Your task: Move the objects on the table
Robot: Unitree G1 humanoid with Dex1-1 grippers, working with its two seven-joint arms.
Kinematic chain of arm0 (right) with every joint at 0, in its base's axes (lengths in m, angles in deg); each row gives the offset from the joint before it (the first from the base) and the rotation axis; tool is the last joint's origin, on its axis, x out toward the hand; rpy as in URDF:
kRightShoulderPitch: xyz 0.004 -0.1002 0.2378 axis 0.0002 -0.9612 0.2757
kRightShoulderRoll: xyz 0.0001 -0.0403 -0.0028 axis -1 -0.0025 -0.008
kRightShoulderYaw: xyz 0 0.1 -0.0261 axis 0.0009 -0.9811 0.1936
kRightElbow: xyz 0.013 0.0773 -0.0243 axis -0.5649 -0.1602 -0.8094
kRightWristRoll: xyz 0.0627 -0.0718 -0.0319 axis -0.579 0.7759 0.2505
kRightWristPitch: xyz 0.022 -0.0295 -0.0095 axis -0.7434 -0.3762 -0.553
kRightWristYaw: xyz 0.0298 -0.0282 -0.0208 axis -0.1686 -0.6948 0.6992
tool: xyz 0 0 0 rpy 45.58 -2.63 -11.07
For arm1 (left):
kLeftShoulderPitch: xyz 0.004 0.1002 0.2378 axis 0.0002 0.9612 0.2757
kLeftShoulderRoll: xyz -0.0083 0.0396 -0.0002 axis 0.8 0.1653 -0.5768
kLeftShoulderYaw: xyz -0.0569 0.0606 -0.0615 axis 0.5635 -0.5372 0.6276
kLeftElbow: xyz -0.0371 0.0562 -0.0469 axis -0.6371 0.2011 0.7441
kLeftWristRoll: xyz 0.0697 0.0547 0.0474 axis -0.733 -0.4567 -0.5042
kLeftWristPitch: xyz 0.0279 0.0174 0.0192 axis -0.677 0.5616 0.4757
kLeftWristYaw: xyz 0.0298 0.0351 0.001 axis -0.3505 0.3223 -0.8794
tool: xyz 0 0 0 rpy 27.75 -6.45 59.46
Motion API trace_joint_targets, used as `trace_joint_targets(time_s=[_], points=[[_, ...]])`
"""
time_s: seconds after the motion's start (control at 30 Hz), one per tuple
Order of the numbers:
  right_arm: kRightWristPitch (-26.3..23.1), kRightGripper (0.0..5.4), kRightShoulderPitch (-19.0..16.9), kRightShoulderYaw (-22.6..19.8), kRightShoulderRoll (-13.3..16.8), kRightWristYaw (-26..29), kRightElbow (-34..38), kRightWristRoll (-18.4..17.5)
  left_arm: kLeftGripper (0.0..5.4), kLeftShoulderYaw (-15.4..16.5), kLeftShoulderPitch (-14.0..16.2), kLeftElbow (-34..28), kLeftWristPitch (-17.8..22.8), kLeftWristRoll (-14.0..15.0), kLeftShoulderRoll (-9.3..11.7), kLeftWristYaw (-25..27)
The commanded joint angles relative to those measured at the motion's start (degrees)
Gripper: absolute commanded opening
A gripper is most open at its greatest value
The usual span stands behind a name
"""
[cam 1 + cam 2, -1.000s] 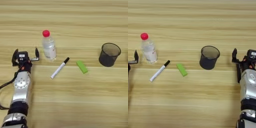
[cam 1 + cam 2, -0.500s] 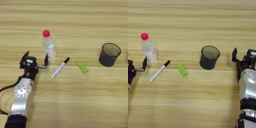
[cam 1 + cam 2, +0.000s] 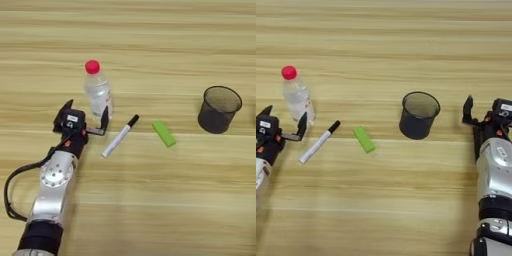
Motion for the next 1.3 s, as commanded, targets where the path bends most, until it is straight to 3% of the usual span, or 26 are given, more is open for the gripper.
trace_joint_targets(time_s=[0.03, 0.57, 0.93, 1.3], points=[[0.30, 5.38, 0.67, 0.06, -0.70, -0.51, 0.37, -0.26, 5.40, 0.00, -2.94, 3.61, 0.63, -0.35, 0.30, 0.74], [0.15, 5.38, 0.29, 0.61, -1.60, -1.43, 1.64, 0.00, 5.40, -0.74, -7.93, 7.50, 0.42, -1.13, 0.68, 2.18], [0.12, 5.38, 0.07, 0.60, -1.86, -1.59, 2.12, 0.03, 5.40, -0.58, -13.04, 15.01, -1.50, -1.57, 0.51, 2.33], [-0.05, 5.38, -0.20, 0.60, -1.94, -1.56, 2.58, 0.02, 5.40, 0.50, -15.63, 19.96, -3.34, -0.64, 0.28, 2.41]])
